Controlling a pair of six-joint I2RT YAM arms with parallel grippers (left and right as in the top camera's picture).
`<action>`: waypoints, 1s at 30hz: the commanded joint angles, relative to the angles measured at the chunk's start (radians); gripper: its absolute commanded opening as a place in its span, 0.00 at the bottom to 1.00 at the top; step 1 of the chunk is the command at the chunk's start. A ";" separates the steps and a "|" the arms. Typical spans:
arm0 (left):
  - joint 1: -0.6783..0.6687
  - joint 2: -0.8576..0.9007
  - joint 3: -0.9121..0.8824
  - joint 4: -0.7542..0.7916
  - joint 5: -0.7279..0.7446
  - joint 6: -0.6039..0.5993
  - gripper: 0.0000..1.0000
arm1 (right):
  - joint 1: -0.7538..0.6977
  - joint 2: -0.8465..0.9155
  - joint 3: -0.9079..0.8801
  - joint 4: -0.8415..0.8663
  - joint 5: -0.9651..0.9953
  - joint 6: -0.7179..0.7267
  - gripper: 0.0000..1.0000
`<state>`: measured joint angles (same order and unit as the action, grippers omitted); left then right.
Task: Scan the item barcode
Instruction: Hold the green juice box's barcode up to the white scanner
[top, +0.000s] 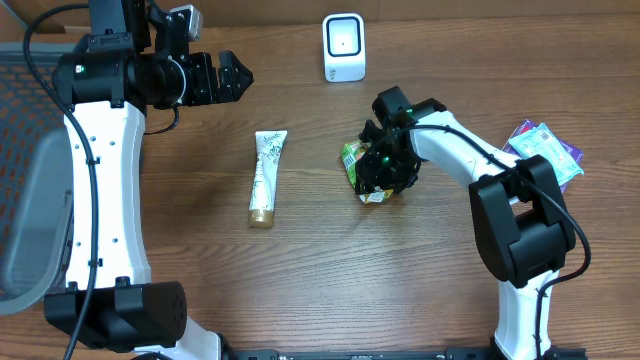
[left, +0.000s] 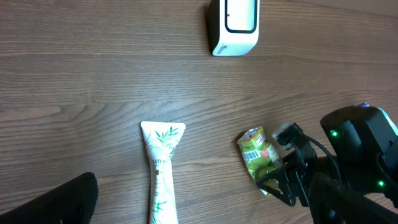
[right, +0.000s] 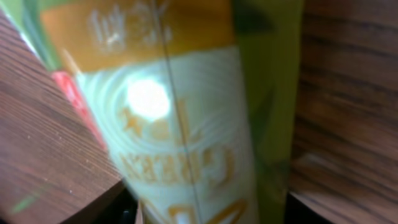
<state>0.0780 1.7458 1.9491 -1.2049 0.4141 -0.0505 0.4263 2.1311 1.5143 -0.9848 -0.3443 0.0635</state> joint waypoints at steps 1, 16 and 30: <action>-0.006 0.003 0.000 0.002 0.001 -0.006 0.99 | 0.004 0.009 -0.028 0.014 0.055 -0.015 0.49; -0.006 0.003 0.000 0.002 0.001 -0.006 1.00 | -0.028 -0.043 0.063 0.013 -0.302 -0.047 0.15; -0.006 0.003 0.000 0.002 0.001 -0.006 1.00 | -0.209 -0.310 0.163 0.013 -0.927 -0.138 0.08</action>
<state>0.0780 1.7458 1.9491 -1.2049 0.4141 -0.0505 0.2642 1.9049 1.6226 -0.9806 -1.0454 -0.0544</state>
